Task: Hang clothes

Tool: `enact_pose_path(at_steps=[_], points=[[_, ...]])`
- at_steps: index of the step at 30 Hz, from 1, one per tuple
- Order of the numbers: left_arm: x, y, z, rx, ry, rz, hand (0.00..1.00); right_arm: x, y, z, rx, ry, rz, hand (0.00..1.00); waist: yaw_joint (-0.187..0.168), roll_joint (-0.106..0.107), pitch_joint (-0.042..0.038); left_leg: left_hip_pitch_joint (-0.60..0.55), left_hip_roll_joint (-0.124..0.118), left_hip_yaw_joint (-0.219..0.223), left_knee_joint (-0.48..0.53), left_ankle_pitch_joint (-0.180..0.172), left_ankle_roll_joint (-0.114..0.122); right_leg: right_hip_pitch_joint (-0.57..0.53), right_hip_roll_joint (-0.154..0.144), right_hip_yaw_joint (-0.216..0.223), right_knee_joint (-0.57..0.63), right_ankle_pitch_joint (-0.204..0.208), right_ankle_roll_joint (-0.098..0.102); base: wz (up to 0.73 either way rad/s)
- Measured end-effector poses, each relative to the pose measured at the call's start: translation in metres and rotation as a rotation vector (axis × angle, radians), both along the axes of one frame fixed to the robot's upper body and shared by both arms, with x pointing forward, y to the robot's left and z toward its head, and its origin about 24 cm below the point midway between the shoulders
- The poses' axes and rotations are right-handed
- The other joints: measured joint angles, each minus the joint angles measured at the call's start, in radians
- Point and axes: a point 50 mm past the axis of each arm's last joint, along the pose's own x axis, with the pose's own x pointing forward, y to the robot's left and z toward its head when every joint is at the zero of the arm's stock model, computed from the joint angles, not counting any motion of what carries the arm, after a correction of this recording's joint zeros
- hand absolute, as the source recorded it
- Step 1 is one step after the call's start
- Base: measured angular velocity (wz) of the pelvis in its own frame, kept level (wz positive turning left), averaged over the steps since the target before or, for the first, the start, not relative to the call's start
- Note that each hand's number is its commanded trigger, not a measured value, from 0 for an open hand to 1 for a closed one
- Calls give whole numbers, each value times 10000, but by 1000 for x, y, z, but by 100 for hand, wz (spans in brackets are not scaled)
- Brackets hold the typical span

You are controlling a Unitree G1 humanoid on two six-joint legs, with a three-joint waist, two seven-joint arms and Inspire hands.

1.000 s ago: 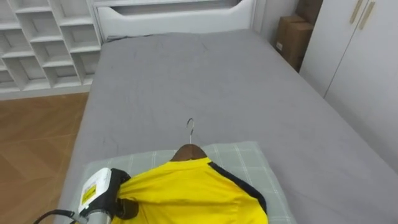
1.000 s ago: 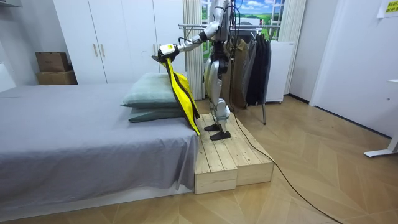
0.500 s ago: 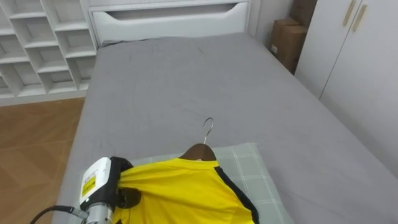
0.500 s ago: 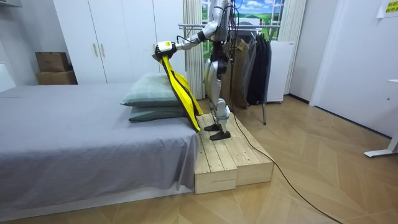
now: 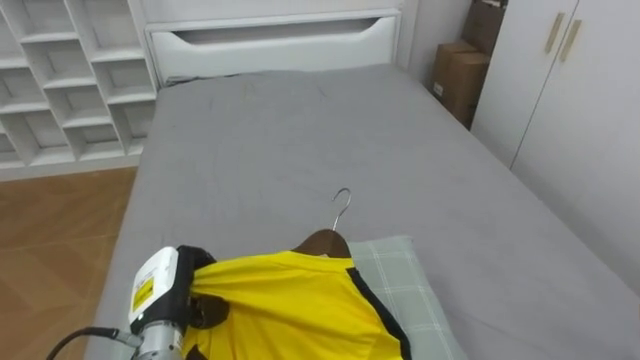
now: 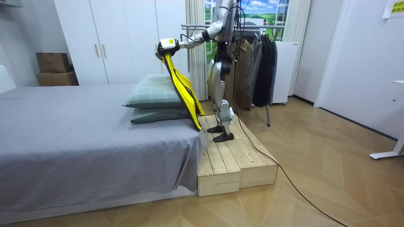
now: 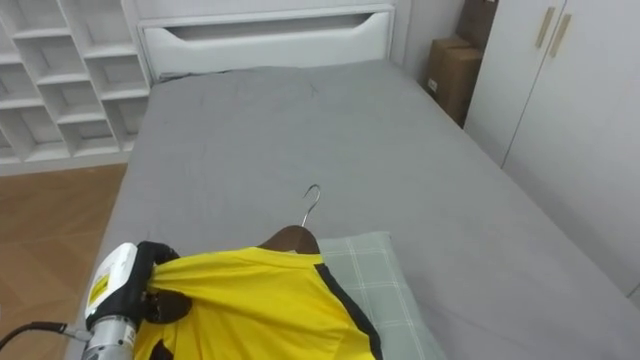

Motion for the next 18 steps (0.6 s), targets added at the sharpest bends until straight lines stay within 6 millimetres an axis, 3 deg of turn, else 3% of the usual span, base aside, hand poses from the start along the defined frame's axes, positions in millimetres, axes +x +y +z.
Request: enact_pose_path(at_steps=[7, 12, 18], points=[[-1, -2, 8, 12, -665, 115, 100, 0, -6, 2, -1046, 62, 413, 0, -4, -17, -7, 8, -4, 20, 1, 1, 1, -77, -2, -5, -2, -3, 5, -1], [-2, -3, 15, 48, -1201, 226, 100, 3, -17, 7, -2859, -71, 1114, 0, -1, 1, -7, 19, 4, 44, -60, 1, 1, -60, 15, 27, 4, -2, 4, -1], [-9, 1, 15, 197, -1501, 724, 100, 8, -37, 17, -5149, -585, 356, 0, -2, 16, -4, 61, 11, 108, -195, 1, 1, -66, 33, 21, -3, -3, 4, -4]])
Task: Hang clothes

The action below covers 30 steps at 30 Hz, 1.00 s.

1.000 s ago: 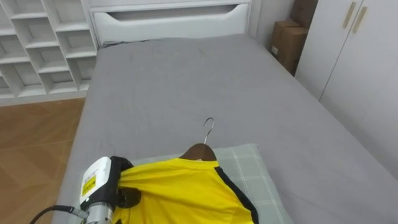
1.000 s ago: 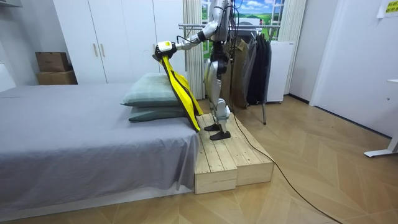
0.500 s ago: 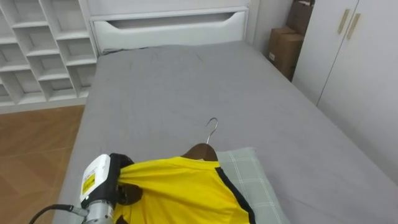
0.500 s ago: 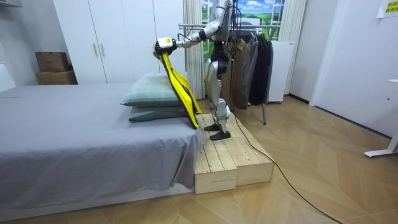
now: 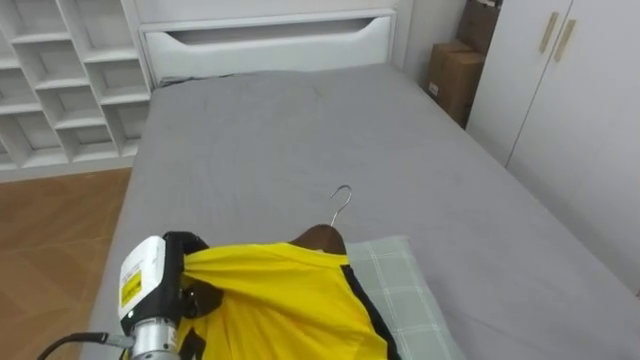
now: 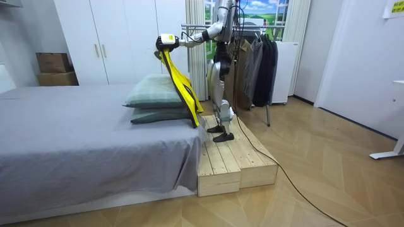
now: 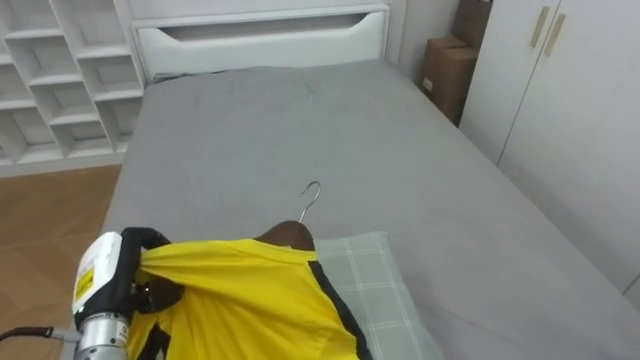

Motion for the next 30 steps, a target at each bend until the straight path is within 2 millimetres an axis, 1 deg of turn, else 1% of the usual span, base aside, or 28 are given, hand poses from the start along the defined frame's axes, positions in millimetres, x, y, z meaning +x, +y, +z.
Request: enact_pose_path(at_steps=[2, 3, 6, 10, 13, 15, 18, 19, 21, 24, 26, 30], points=[[0, 0, 3, 22, -226, 98, 100, 9, -8, 8, -1072, -755, -471, 0, -23, -6, 1, -36, 0, 0, 5, 0, 0, -20, 2, -6, -17, 0, 0, 0], [0, 0, 3, 28, -276, 124, 100, 11, -10, 10, -1345, -937, -544, 0, -23, -6, 1, -38, 0, 0, 10, 0, 0, -24, 3, -4, -13, 0, 0, 0], [2, -2, 10, 19, -660, 130, 100, 28, -15, 21, -2531, -2039, -747, 0, -9, -31, 4, -54, 2, 5, 46, 0, 0, -44, 8, 19, -11, -4, 2, 0], [4, -5, 16, -42, -948, 15, 100, 47, -16, 31, -2889, -3138, -887, 0, 69, -95, -13, -33, 7, 64, 51, 0, 0, -40, 14, 46, -12, -6, 5, 0], [5, -5, 18, -56, -1044, -17, 100, 65, -16, 40, -2615, -4348, -1535, 0, 48, -99, -16, -23, 5, 39, 68, 0, 0, -27, -1, 33, -6, -6, 5, 0], [5, -6, 21, -65, -1174, -65, 100, 77, -15, 48, -2448, -5113, -1575, 0, 74, -104, -15, -37, 2, 42, 62, 0, 0, -37, -5, 60, -13, -6, 5, 0], [6, -7, 24, -227, -1350, -158, 100, 106, -11, 71, -1948, -7048, -1527, 0, 150, -102, -16, -36, 9, 101, 62, 0, 0, -51, 2, 80, -7, -6, 5, -2], [6, -8, 26, -307, -1406, -170, 100, 110, -11, 75, -1862, -7339, -1509, 0, 187, -102, -15, -47, 11, 93, 62, 0, 0, -64, 4, 76, -12, -6, 6, 0], [8, -10, 32, -372, -1697, -278, 100, 126, -6, 91, -1462, -8349, -1106, 0, 262, -91, -17, -59, 14, 57, 62, 0, 0, -79, 7, 73, -25, -5, 5, 0], [9, -12, 36, -323, -1915, -425, 100, 136, -2, 100, -958, -9004, -812, 0, 341, -68, -16, -65, 20, 52, 65, 0, -1, -61, 8, 80, -23, -5, 5, 3], [9, -12, 37, -133, -1960, -522, 100, 143, 3, 105, -319, -9380, -582, 0, 389, -29, -16, -44, 25, 98, 76, -1, -2, -67, 8, 83, -7, -5, 4, 0], [9, -12, 37, -113, -1908, -667, 100, 149, 13, 105, 754, -9412, -9, 0, 554, 20, -1, 34, 32, 112, 47, -2, -2, -56, 19, 97, -7, -4, 3, -4]])
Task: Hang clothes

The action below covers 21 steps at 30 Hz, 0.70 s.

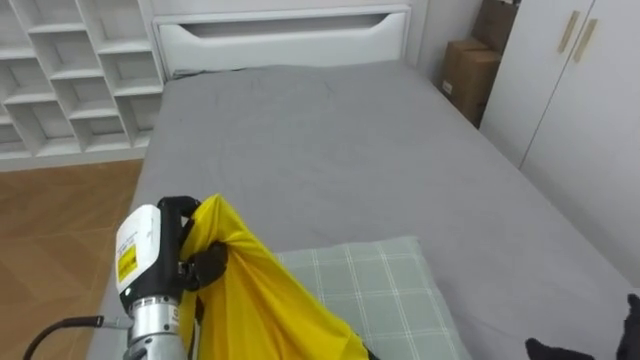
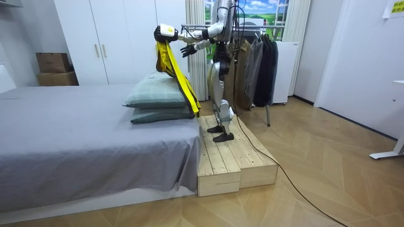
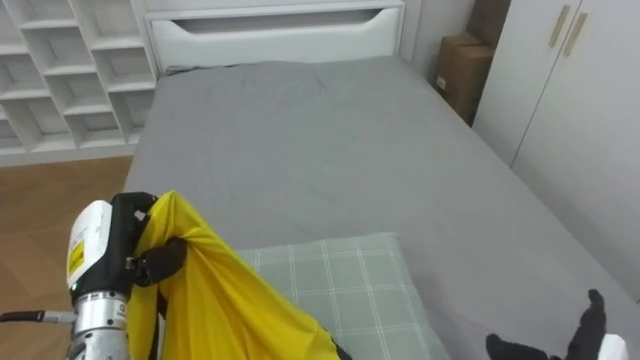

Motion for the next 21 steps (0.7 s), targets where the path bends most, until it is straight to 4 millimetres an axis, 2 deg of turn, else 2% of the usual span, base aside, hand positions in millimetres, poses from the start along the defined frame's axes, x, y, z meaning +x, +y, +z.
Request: enact_pose_path(at_steps=[6, 10, 15, 21], points=[[0, -1, 2, 718, -167, -245, 100, 5, 8, -1, 860, -104, 955, 0, 50, 148, 12, 51, 0, 14, -28, 0, 0, 39, 0, -1, 1, 0, 0, 0], [0, -2, 4, 1479, -263, -439, 100, 8, 13, 0, 1501, -259, 1266, 0, 42, 158, 14, 62, 9, 15, -26, -1, -1, 54, 11, 2, 1, 0, 0, 0], [1, -10, 14, 2601, -912, -1091, 100, 12, 24, 0, 2163, -454, 2006, 0, 25, 298, 99, 57, 9, 7, -13, -1, -1, 54, 11, 60, 3, 2, -2, 0], [0, -12, 26, 3435, -1677, -1709, 100, 18, 35, 1, 2516, -432, 3084, 0, 37, 435, 142, 15, 15, 2, -12, -2, -2, 7, 33, 101, 1, 2, -2, 0]])
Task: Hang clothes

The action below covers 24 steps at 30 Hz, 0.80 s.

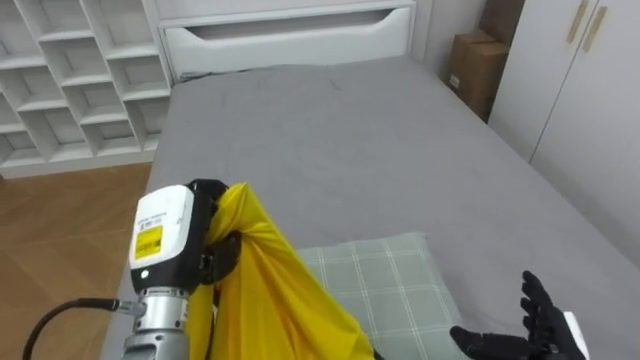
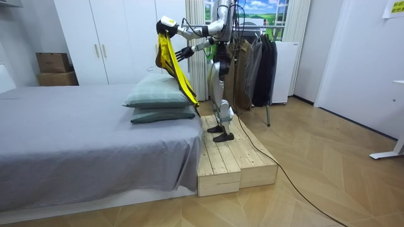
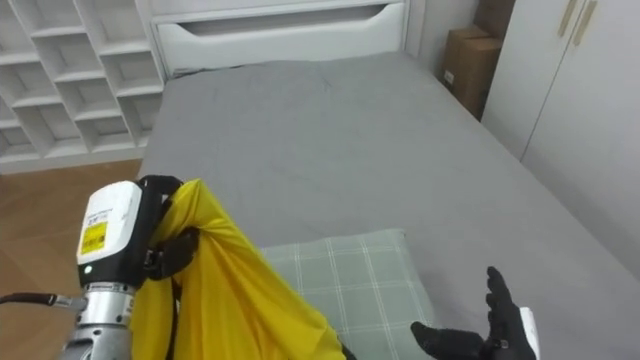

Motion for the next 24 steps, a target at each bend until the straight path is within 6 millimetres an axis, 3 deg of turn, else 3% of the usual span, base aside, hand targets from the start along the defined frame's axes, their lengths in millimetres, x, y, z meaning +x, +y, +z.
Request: enact_pose_path(at_steps=[6, 17, 24], points=[[-1, 0, 13, 1407, -750, -379, 100, 3, 5, 1, 137, -35, 657, 0, 3, 11, -15, -151, 4, -15, 20, 1, 0, -143, -9, -102, -4, 3, -5, 0], [-2, -1, 34, 1827, -1655, -631, 100, 4, 18, -3, 477, 199, 1848, 0, -12, 254, -45, -88, -16, -103, 101, 0, 0, 5, -54, -186, -18, 6, -9, 2], [-4, -4, 45, 1820, -2170, -811, 100, 2, 19, -13, 602, 781, 2307, 0, -20, 268, -42, -156, -17, -209, 180, 1, 0, 6, -59, -318, -15, 6, -9, 4]])
